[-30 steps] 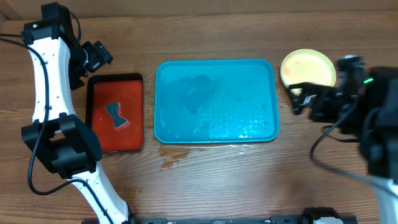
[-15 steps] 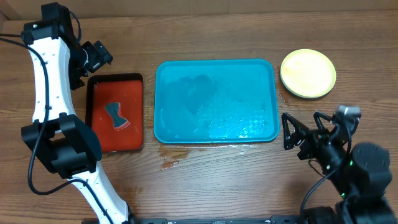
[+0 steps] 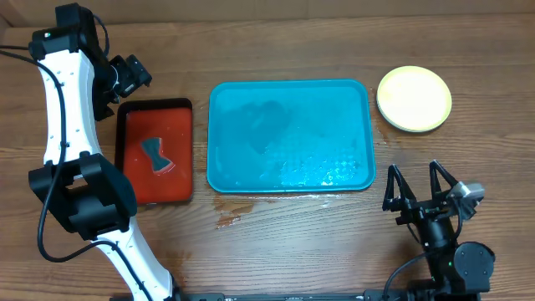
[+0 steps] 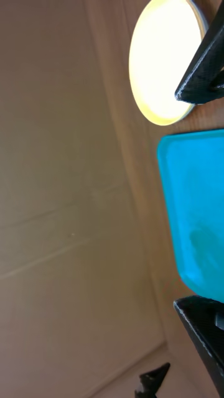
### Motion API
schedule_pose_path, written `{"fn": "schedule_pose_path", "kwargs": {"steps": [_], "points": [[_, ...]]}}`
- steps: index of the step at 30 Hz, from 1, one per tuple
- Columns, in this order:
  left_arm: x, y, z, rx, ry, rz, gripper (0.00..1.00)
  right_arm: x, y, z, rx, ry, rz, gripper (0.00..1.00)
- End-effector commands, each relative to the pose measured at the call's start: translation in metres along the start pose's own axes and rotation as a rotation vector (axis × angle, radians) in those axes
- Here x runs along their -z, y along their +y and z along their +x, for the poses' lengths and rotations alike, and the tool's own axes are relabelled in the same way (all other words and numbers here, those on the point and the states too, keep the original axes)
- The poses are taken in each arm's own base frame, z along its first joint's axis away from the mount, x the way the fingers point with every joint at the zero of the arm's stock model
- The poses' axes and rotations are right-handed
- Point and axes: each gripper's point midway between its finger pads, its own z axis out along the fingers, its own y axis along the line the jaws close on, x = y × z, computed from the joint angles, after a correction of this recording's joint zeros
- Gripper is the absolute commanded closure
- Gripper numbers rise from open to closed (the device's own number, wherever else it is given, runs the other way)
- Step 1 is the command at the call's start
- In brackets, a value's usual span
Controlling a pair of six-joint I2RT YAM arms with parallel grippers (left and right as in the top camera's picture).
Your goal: Clean dirty plates on tray and stack at the side
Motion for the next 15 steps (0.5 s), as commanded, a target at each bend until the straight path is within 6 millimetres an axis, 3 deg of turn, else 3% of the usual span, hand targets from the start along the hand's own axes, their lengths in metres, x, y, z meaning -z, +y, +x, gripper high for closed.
{"fn": "schedule_pose_path", "kwargs": {"steps": [1, 15], "points": [[0.011, -0.005, -0.002, -0.024, -0.024, 0.021, 0.00, 0.000, -0.011, 0.000, -0.020, -0.046, 0.040, 0.00], [0.011, -0.005, -0.002, -0.024, -0.024, 0.021, 0.00, -0.003, -0.022, 0.001, -0.019, -0.129, 0.070, 0.00]]}}
